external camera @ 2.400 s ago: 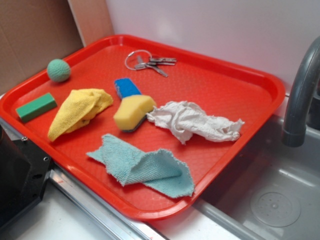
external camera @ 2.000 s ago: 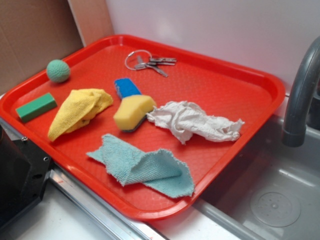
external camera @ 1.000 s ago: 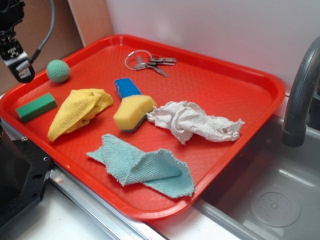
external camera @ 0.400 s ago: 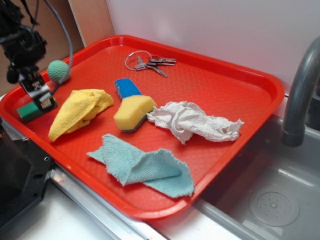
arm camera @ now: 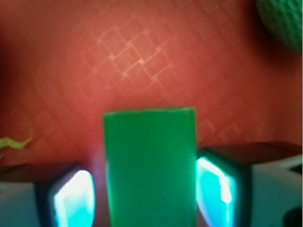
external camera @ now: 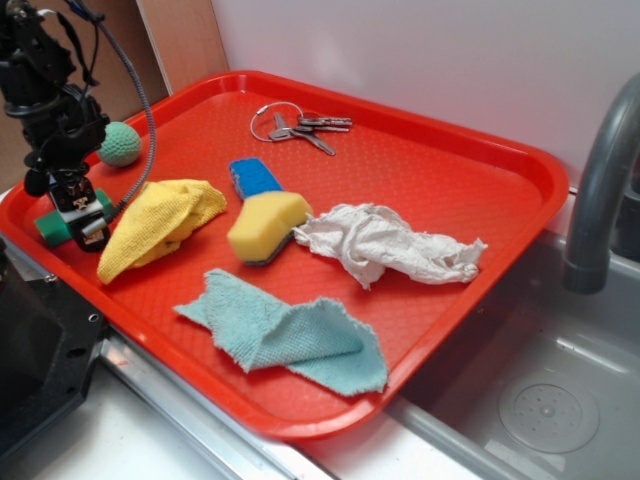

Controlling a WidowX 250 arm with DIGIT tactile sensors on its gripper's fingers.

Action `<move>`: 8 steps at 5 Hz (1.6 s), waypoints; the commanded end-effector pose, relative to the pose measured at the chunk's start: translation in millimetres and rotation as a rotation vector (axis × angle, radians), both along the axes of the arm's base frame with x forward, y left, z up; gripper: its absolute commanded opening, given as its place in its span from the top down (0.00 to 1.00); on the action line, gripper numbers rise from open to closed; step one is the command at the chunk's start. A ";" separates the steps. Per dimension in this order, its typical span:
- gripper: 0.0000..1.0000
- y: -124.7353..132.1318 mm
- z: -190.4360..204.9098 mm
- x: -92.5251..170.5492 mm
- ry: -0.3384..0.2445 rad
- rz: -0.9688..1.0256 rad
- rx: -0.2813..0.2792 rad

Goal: Grab the green block.

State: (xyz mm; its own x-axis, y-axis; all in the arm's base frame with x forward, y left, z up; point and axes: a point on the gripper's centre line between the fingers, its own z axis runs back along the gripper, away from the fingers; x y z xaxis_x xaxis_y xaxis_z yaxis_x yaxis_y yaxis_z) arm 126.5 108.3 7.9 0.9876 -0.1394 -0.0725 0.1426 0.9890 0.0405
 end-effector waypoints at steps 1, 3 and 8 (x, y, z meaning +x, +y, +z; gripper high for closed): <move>1.00 -15.6 42.0 17.4 -0.024 -0.066 0.017; 1.00 -39.8 143.5 51.0 -0.146 -0.030 0.064; 1.00 -119.1 190.1 88.4 -0.179 0.452 0.033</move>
State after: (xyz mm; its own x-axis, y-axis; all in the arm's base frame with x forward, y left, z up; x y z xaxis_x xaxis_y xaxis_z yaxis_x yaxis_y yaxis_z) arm 212.0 -15.0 187.8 0.9510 0.3022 0.0650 -0.3065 0.9490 0.0736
